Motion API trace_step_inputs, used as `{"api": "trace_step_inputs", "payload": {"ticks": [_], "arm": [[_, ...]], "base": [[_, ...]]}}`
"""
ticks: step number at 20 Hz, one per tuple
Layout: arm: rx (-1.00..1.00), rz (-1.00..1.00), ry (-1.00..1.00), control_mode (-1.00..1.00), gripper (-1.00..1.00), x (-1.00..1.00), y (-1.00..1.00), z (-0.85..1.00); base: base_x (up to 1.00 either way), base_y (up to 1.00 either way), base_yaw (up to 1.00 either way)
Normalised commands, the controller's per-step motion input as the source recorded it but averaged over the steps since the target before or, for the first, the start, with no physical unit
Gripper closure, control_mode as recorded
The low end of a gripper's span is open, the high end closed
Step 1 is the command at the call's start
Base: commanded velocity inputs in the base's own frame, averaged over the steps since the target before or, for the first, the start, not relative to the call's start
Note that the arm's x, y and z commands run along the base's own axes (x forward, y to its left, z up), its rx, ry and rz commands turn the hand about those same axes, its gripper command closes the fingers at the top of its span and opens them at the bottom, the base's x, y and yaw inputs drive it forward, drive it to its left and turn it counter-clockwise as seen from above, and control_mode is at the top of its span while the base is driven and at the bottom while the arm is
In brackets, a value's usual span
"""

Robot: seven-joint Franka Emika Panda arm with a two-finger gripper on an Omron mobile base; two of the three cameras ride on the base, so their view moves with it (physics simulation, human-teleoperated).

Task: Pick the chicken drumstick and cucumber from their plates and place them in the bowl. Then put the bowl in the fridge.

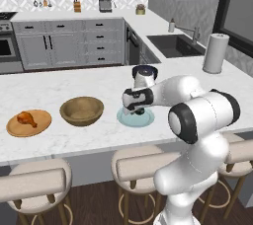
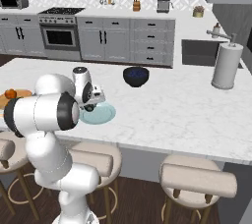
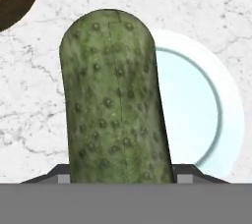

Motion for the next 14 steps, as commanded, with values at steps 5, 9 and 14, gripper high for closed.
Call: {"api": "trace_step_inputs", "payload": {"ticks": [5, 9, 14], "arm": [[0.04, 0.00, 0.00, -1.00, 1.00, -0.33, 0.24, 0.96], [0.04, 0.00, -0.01, -1.00, 1.00, 0.18, 0.76, 0.60], [0.02, 0.00, 0.03, -1.00, 1.00, 0.53, 0.92, 0.26]], "base": [[0.00, 0.00, 0.00], [0.00, 0.00, 0.00], [0.00, 0.00, 0.00]]}}
